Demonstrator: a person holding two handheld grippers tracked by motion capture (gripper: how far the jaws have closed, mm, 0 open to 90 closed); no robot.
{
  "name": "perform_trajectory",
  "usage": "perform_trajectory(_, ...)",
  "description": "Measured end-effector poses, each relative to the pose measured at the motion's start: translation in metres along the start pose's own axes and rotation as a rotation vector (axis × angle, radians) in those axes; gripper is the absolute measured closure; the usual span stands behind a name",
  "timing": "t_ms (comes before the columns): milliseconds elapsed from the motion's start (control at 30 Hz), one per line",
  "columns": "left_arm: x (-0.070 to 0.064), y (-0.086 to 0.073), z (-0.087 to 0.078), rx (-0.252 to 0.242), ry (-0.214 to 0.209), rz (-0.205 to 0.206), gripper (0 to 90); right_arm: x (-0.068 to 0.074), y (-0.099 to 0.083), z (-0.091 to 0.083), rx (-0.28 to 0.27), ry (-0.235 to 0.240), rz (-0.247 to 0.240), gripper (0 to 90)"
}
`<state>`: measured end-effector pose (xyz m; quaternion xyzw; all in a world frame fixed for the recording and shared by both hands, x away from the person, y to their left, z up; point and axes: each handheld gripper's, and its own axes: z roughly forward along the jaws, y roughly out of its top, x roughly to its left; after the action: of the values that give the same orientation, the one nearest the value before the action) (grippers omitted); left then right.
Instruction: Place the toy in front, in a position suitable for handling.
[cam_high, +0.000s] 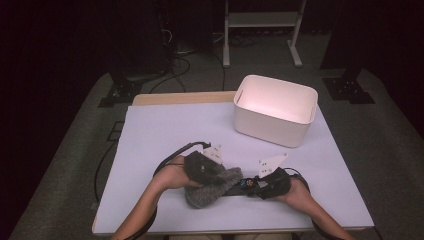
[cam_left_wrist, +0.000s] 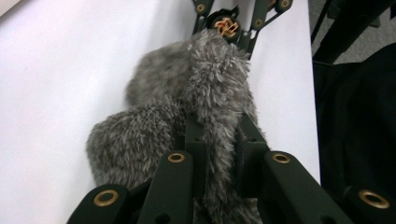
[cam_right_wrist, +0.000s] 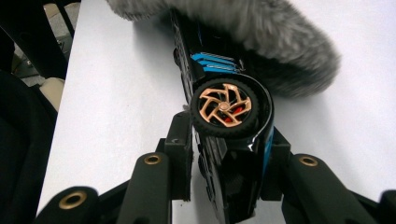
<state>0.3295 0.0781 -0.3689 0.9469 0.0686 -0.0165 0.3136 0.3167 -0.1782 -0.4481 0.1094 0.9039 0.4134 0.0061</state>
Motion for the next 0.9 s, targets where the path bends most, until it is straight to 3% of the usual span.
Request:
perform_trajectory(133, -0.001, 0.007, 0.007, -0.003, -0.012, 0.02, 79.4, 0.0, 0.0, 0.001, 0.0, 0.001, 0.004, 63.0)
perform_trajectory(367, -0.004, 0.047, 0.037, -0.004, -0.06, 0.099, 79.3, -0.002, -0.001, 0.001, -0.014, 0.008, 0.02, 62.8)
perform_trajectory(467, -0.003, 0.053, 0.042, 0.011, -0.072, 0.106, 79.0, -0.001, -0.001, 0.001, -0.013, 0.006, 0.022, 62.8)
perform_trajectory(667, -0.001, 0.033, 0.029, 0.0, -0.053, 0.067, 78.5, -0.001, -0.001, 0.001, -0.006, 0.004, 0.014, 63.0)
perform_trajectory(900, -0.002, 0.004, 0.001, 0.017, 0.009, 0.03, 77.7, 0.0, 0.0, 0.001, 0.0, 0.001, 0.009, 63.0)
